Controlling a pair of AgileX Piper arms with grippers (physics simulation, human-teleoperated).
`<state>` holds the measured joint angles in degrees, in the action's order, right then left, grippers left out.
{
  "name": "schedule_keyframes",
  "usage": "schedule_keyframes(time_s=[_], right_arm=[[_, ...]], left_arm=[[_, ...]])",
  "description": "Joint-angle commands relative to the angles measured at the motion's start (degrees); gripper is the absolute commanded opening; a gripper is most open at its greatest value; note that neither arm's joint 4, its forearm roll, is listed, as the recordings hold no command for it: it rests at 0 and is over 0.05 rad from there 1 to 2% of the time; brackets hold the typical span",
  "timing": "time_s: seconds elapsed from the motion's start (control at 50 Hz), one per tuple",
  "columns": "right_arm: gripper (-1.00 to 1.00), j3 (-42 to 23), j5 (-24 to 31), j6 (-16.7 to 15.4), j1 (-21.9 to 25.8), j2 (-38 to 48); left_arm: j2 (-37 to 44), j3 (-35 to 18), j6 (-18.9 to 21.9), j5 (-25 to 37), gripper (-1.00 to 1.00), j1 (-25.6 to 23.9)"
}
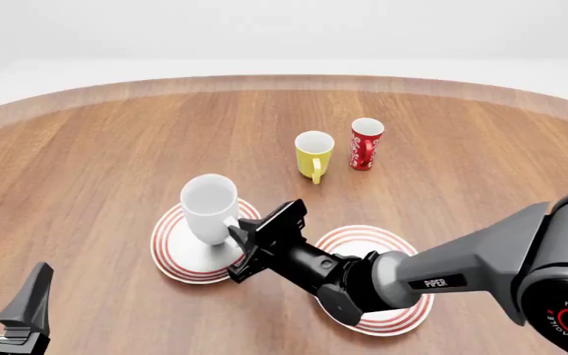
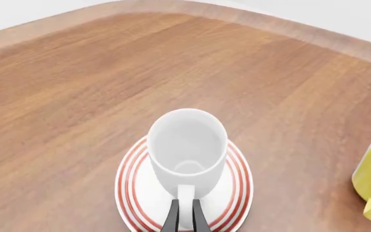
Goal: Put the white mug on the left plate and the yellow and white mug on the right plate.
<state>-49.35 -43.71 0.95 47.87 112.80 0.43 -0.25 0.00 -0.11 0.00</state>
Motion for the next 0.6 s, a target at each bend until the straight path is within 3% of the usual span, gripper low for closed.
schedule_keyframes(time_s=[0.02,0.54,0.56,0.6], right_arm=[[-1.0,-0.33,-0.01,0.25,-0.05,0.5],[-1.0,-2.1,1.81,-0.7,-0.49,2.39],[1.0,-2.22,1.93,-0.89,-0.67,2.42],[1.0,-2.55,2.25,-0.79,-0.87,2.65]], left_arm=[[0.0,0.0,0.0,0.0,1.0,0.0],[0.0,0.0,0.0,0.0,1.0,0.0],[0.0,0.0,0.0,0.0,1.0,0.0],[0.0,0.0,0.0,0.0,1.0,0.0]])
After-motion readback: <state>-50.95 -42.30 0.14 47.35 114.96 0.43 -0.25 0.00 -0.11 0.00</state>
